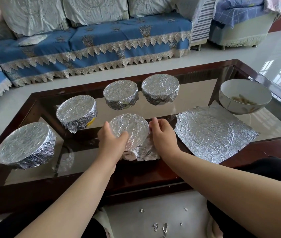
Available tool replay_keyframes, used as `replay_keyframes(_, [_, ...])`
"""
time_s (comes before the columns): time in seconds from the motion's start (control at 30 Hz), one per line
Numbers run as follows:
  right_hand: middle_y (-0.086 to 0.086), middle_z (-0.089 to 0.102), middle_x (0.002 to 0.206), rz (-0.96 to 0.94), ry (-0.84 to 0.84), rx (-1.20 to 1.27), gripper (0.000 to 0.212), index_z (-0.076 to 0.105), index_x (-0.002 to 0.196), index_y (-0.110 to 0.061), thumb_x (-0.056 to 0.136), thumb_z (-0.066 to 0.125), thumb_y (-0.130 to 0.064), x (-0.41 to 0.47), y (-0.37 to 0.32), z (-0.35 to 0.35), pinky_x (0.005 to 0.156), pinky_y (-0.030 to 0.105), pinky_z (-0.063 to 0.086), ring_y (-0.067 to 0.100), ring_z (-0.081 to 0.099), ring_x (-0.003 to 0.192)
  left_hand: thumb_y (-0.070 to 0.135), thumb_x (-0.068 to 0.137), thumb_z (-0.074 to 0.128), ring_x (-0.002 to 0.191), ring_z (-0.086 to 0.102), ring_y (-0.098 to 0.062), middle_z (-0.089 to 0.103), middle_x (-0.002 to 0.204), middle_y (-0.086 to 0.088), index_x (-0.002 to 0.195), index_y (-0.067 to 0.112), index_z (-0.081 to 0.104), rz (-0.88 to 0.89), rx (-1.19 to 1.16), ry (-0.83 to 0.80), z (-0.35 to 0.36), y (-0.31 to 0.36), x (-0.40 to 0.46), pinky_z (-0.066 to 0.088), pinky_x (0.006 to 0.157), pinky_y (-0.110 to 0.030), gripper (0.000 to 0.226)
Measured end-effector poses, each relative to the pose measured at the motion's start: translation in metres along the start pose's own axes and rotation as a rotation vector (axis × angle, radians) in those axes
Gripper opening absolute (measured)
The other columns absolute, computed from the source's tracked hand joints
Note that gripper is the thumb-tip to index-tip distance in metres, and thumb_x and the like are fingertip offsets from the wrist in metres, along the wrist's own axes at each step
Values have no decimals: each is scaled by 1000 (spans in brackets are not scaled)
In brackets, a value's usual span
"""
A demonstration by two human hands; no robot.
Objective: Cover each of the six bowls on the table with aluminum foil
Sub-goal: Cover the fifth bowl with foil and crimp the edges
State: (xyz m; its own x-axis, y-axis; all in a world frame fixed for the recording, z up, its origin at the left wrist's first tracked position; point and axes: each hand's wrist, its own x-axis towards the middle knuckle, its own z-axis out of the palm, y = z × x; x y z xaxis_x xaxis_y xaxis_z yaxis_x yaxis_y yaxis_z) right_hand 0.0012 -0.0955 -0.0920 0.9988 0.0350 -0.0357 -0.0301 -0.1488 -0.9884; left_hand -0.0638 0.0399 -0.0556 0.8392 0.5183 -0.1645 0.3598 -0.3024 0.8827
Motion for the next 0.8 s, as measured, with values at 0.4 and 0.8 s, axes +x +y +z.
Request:
replay_keyframes(0.4, [-14,59,68,-256,-108,-275,13,54,101,-25,97,51,-38,-5,5,-10,56,11,37,-7,56,61,84,76,-3,153,-12,-22,-7,166,8,159,31,3,650,961,-179,-12,-1,24,-8,121,-49,98])
replay_keyframes(0.8, [-9,56,60,-281,-163,-228,22,57,106,-16,101,44,-34,-7,12,-10,59,28,43,2,54,56,99,56,-4,149,-24,-28,-22,164,3,154,49,-9,578,1100,-391,-7,6,27,-8,122,-52,109])
